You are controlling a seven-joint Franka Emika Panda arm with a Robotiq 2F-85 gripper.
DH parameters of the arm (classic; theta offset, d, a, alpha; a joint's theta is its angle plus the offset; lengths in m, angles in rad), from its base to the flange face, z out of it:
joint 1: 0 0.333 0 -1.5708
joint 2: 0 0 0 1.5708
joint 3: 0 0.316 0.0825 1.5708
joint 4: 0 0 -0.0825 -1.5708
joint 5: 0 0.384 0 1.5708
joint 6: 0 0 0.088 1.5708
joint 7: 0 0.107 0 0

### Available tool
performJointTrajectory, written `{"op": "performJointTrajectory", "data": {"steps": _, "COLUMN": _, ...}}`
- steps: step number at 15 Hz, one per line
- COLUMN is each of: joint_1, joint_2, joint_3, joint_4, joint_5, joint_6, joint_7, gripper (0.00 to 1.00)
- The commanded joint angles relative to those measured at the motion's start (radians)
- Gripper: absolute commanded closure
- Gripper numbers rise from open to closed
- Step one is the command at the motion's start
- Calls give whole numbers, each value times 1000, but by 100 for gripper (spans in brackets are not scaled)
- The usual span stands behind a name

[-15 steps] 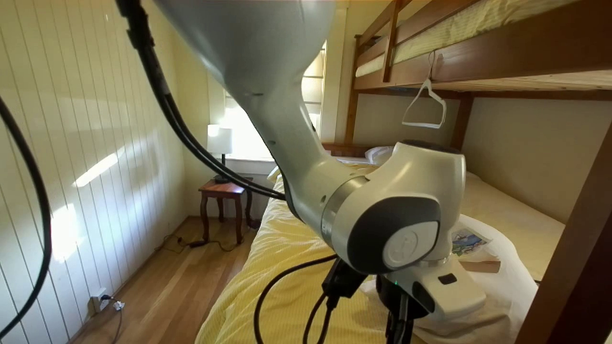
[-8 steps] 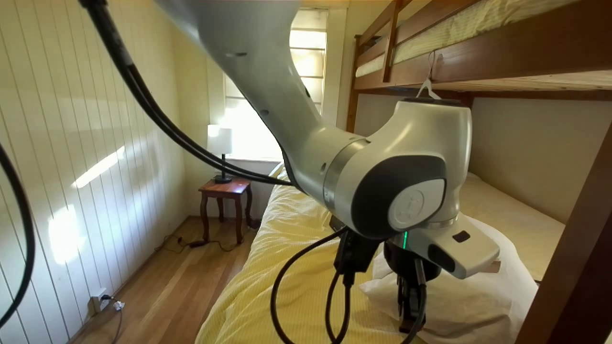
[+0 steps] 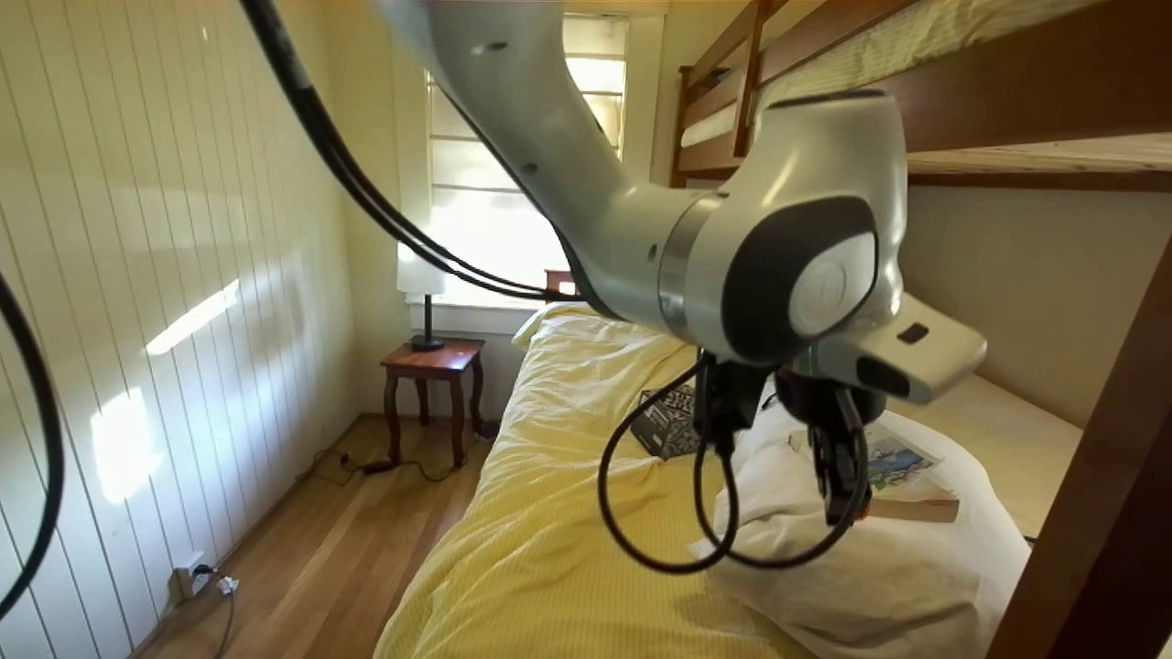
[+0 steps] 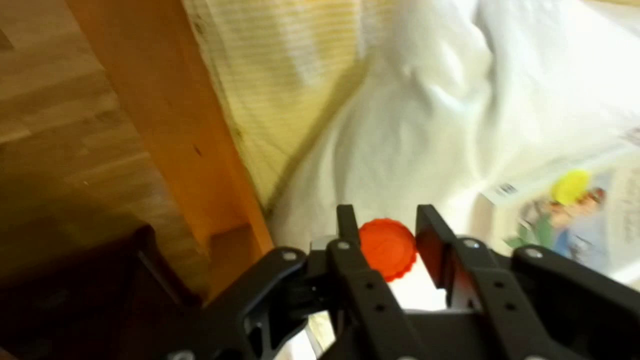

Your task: Put the yellow ring and orange ring on the book

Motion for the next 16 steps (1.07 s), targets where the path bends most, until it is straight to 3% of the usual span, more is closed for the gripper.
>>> {"op": "performJointTrajectory", "data": {"steps": 1, "joint_1": 8, "joint_2": 93, "joint_3": 35, "joint_4": 241, "joint_5": -77, "joint_6": -16, "joint_7": 44, "gripper": 91}}
{"op": "performJointTrajectory", "data": {"steps": 5, "joint_1": 49, "joint_2": 219, "joint_3": 71, "joint_4": 485, "joint_5": -44, "joint_6": -79, "joint_7": -2, "gripper": 91}}
{"op": "performJointTrajectory", "data": {"steps": 8, "joint_1": 85, "joint_2": 253, "joint_3": 41, "joint_4": 506, "joint_5": -17, "joint_6": -100, "joint_7": -17, "gripper": 91}}
{"op": "performJointTrajectory", "data": {"steps": 9, "joint_1": 97, "joint_2": 212, "joint_3": 35, "joint_4": 464, "joint_5": -36, "joint_6": -77, "joint_7": 2, "gripper": 66}}
{"op": "performJointTrajectory", "data": {"steps": 11, "joint_1": 103, "joint_2": 244, "joint_3": 28, "joint_4": 480, "joint_5": -33, "joint_6": -78, "joint_7": 0, "gripper": 66}}
{"op": "performJointTrajectory", "data": {"steps": 12, "joint_1": 103, "joint_2": 250, "joint_3": 25, "joint_4": 482, "joint_5": -33, "joint_6": -78, "joint_7": -1, "gripper": 91}}
{"op": "performJointTrajectory", "data": {"steps": 14, "joint_1": 122, "joint_2": 281, "joint_3": 17, "joint_4": 511, "joint_5": -73, "joint_6": -90, "joint_7": 24, "gripper": 91}}
{"op": "performJointTrajectory", "data": {"steps": 16, "joint_1": 139, "joint_2": 344, "joint_3": 30, "joint_4": 566, "joint_5": -44, "joint_6": -65, "joint_7": 25, "gripper": 91}}
